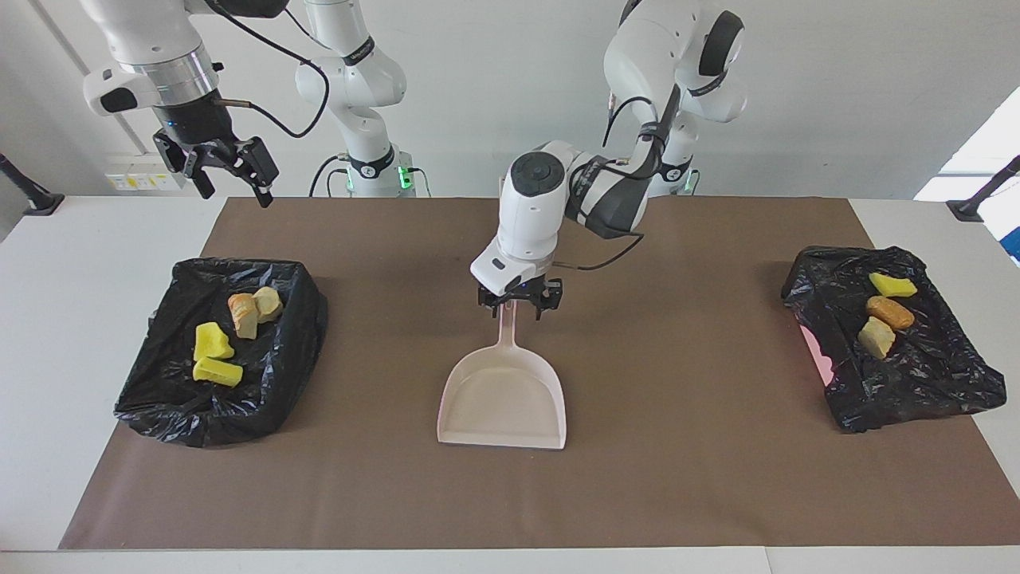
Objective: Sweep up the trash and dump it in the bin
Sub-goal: 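Set the dustpan down mid-mat and open the left gripper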
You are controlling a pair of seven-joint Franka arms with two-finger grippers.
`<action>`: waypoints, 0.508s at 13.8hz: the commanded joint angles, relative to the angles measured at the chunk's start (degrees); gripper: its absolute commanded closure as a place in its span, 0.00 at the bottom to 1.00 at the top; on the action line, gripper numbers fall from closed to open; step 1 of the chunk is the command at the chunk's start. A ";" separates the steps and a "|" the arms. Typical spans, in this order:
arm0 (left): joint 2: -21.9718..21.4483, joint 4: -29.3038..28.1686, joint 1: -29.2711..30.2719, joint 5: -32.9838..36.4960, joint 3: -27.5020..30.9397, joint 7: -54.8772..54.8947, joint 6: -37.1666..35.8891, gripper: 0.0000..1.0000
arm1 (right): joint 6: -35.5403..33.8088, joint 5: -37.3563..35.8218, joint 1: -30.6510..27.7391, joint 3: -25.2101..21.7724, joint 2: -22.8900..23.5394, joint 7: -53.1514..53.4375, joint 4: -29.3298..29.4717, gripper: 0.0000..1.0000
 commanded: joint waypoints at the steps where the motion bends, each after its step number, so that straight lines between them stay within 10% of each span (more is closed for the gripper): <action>1: -14.12 -14.64 3.48 2.34 0.46 3.80 -0.32 0.00 | -1.23 -0.04 -0.18 0.12 -0.42 -1.40 0.40 0.00; 7: -29.62 -22.41 20.09 2.52 0.55 27.43 -8.14 0.00 | -1.23 -0.04 -0.18 0.03 -0.42 -1.40 0.40 0.00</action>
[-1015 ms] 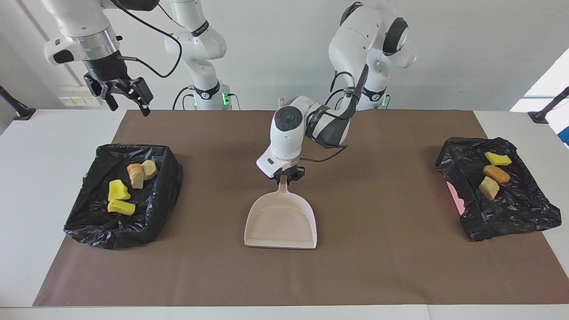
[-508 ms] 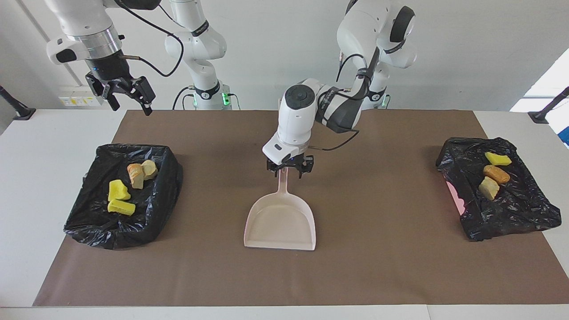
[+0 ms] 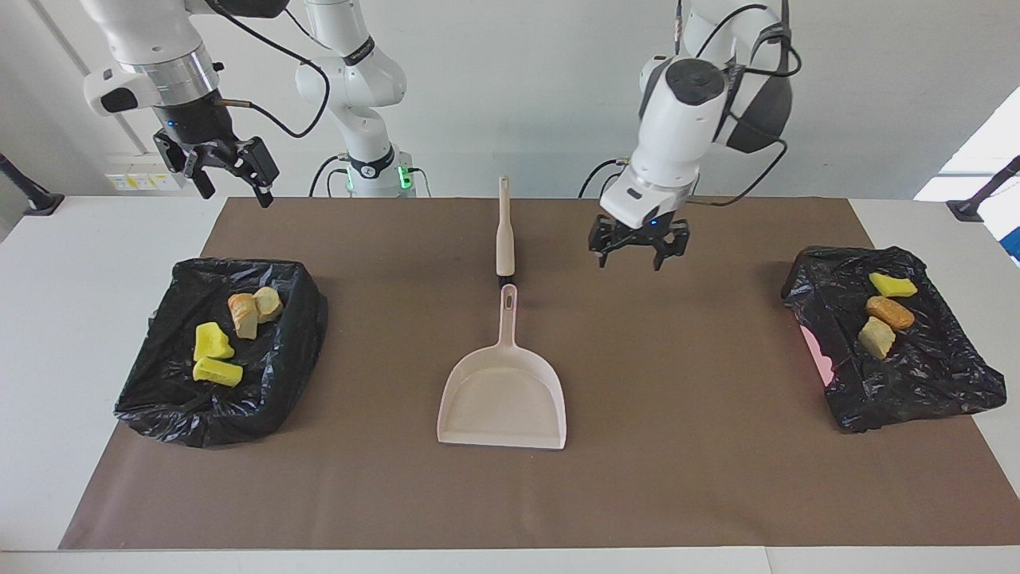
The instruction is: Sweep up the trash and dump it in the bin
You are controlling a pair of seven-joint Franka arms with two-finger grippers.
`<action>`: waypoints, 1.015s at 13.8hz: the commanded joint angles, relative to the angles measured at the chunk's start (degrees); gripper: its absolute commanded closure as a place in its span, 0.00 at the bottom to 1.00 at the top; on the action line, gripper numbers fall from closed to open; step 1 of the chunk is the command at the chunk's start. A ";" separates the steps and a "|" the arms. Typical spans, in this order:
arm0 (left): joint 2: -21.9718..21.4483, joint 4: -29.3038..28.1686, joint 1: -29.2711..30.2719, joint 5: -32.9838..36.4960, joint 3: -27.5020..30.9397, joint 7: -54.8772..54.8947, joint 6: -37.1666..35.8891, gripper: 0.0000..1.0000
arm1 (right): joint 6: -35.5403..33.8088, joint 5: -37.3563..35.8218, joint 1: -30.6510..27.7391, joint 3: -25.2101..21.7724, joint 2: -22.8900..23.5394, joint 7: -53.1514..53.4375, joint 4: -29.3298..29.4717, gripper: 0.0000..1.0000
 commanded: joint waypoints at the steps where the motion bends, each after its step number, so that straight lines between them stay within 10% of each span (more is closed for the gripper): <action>1: -5.41 -2.91 7.07 0.61 -0.67 9.64 -1.48 0.00 | -1.23 -0.04 -0.22 0.03 -0.42 -1.40 0.40 0.00; 14: -2.87 24.25 20.19 0.26 0.74 22.94 -27.23 0.00 | -1.31 -1.27 3.28 -3.38 -0.24 -1.14 0.23 0.00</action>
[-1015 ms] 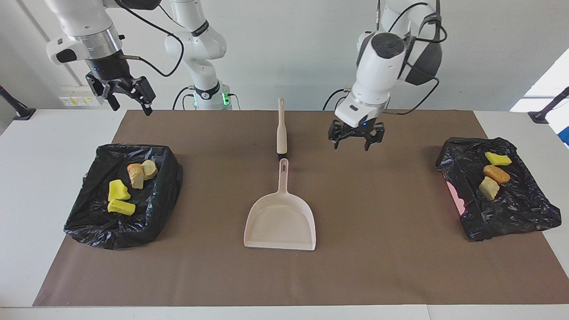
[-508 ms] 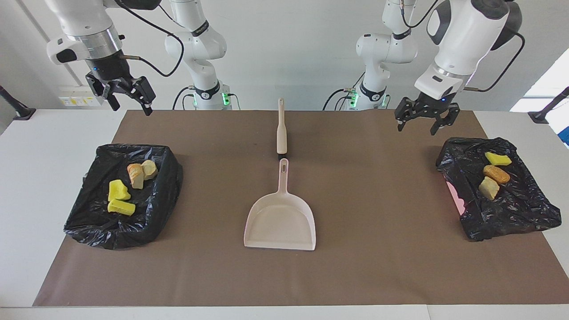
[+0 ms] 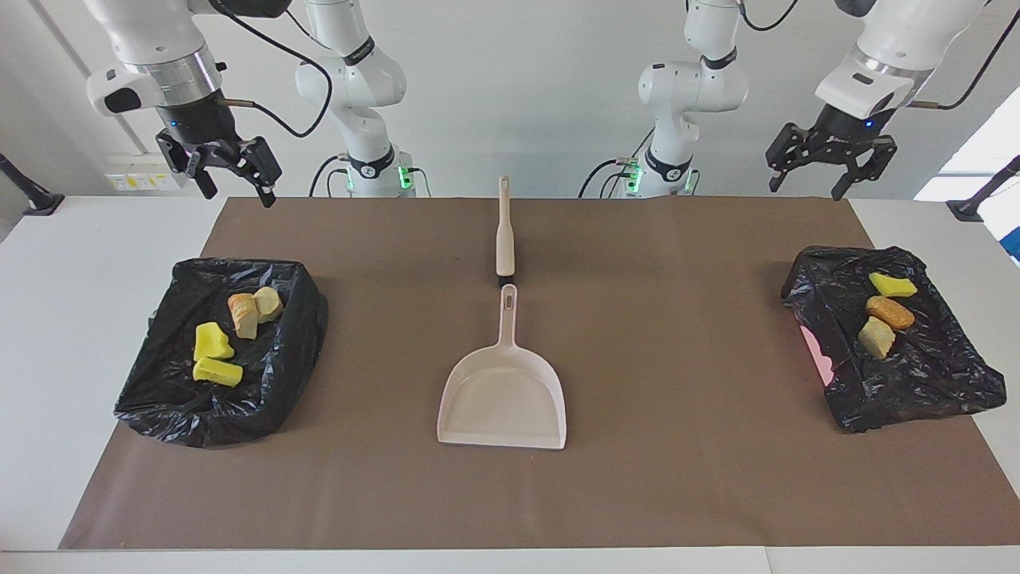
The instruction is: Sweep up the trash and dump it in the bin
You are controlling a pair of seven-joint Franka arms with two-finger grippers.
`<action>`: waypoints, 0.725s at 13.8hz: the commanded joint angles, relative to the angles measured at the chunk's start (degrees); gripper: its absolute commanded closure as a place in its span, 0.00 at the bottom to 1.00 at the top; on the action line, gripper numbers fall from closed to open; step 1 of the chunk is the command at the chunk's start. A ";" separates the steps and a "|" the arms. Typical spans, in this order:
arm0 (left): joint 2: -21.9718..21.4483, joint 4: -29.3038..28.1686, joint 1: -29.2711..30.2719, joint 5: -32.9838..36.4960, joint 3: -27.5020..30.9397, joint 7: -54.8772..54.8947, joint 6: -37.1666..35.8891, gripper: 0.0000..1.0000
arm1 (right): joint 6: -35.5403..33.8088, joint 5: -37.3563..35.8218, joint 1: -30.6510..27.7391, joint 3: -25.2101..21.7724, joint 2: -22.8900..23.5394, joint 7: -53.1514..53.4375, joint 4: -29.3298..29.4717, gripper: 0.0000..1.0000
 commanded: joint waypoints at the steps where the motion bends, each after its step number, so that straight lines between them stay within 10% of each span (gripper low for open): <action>1: 2.24 4.38 0.60 0.31 -0.32 0.80 -3.00 0.00 | -1.28 -1.27 5.07 -4.29 -0.24 -1.14 0.23 0.00; 10: -0.65 -0.35 -0.10 0.83 -1.29 -0.87 -3.17 0.00 | -1.19 -0.12 9.85 -8.88 -0.42 -1.31 0.32 0.00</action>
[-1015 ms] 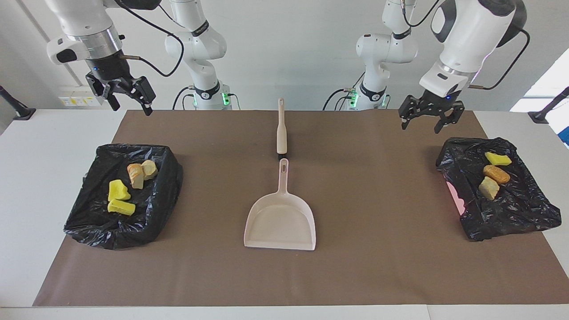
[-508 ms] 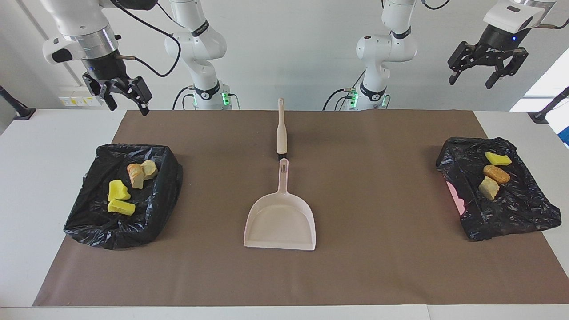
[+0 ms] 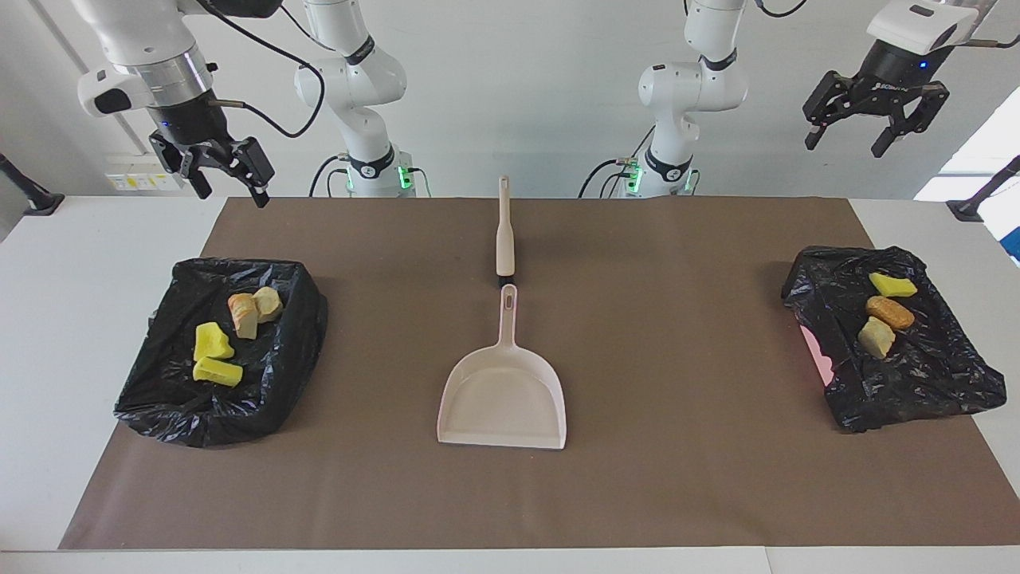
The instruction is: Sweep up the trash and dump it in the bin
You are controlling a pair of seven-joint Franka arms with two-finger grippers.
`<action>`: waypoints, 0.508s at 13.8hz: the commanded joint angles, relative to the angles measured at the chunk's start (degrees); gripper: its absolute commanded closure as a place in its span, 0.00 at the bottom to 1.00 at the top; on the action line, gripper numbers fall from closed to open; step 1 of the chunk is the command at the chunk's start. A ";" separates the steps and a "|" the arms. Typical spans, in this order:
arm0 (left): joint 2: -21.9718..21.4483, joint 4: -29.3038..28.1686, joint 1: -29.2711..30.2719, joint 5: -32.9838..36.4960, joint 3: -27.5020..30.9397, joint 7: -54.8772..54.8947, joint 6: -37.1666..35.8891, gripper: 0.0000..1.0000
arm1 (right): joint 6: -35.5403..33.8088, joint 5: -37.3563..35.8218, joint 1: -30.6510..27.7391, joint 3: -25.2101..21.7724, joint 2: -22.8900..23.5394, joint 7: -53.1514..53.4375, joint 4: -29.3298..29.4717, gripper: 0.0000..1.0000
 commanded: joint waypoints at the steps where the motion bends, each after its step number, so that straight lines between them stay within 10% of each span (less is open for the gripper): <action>1: -2.94 -3.95 -0.29 0.83 -0.11 -1.28 -0.60 0.00 | -1.07 -0.11 -0.03 0.01 -0.42 -1.31 0.32 0.00; 7: -3.39 -5.46 -0.37 1.44 -0.20 -2.95 0.99 0.00 | -1.07 -0.11 -0.03 0.01 -0.42 -1.31 0.32 0.00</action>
